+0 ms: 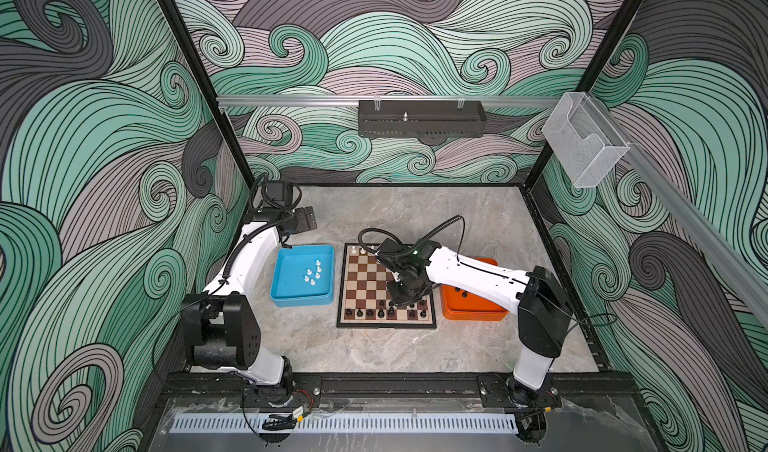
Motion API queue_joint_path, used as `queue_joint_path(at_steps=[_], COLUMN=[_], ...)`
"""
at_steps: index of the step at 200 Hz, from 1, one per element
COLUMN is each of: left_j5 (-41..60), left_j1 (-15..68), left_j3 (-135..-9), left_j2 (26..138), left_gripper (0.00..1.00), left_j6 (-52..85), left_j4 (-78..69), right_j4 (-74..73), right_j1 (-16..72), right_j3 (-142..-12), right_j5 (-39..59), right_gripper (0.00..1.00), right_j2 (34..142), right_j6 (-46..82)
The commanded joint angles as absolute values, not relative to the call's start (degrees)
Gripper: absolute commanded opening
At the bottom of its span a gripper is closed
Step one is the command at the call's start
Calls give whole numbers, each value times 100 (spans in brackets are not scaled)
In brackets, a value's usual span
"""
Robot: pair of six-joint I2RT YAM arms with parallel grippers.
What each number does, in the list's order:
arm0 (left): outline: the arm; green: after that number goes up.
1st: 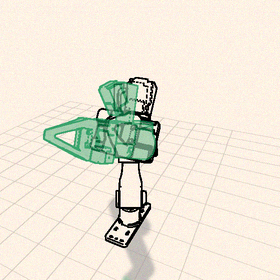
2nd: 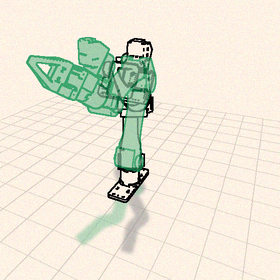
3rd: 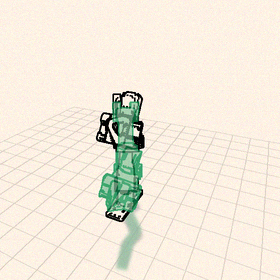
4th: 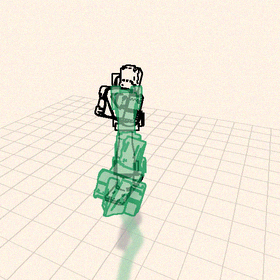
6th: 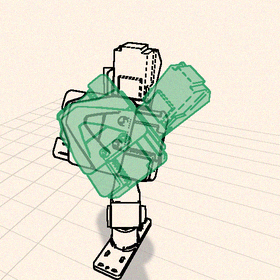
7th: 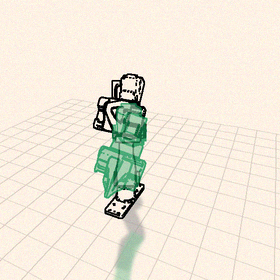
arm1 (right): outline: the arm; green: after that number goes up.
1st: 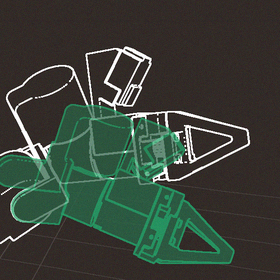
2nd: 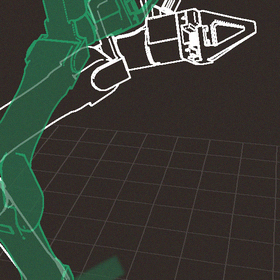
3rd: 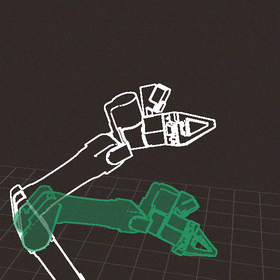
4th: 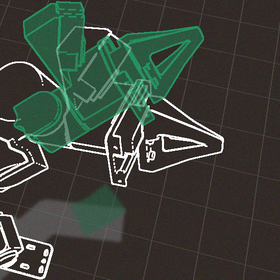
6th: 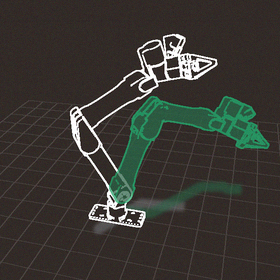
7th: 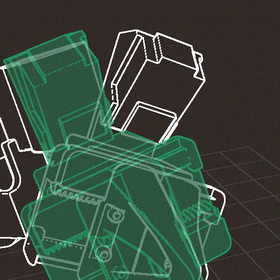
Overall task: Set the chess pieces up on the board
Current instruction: 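Carry the black pawn over the nearest rank while the left gripper nears the blue tray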
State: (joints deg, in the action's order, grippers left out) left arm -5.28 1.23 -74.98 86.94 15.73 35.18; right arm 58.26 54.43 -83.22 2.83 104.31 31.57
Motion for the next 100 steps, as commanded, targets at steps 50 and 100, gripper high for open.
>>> queue_joint_path(at_steps=[50, 100], left_j5=[-325, -268], left_j1=[97, 97], left_j3=[-7715, -7704], left_j2=[8815, 8832], left_gripper=[99, 99], left_j6=[1705, 1726], left_j4=[3628, 3612], right_j4=[5734, 5672], right_j1=[5511, 5520], right_j3=[-8140, -8097], right_j5=[415, 407], right_gripper=[16, 16], right_j2=[10730, 10863], right_j6=[3288, 3331])
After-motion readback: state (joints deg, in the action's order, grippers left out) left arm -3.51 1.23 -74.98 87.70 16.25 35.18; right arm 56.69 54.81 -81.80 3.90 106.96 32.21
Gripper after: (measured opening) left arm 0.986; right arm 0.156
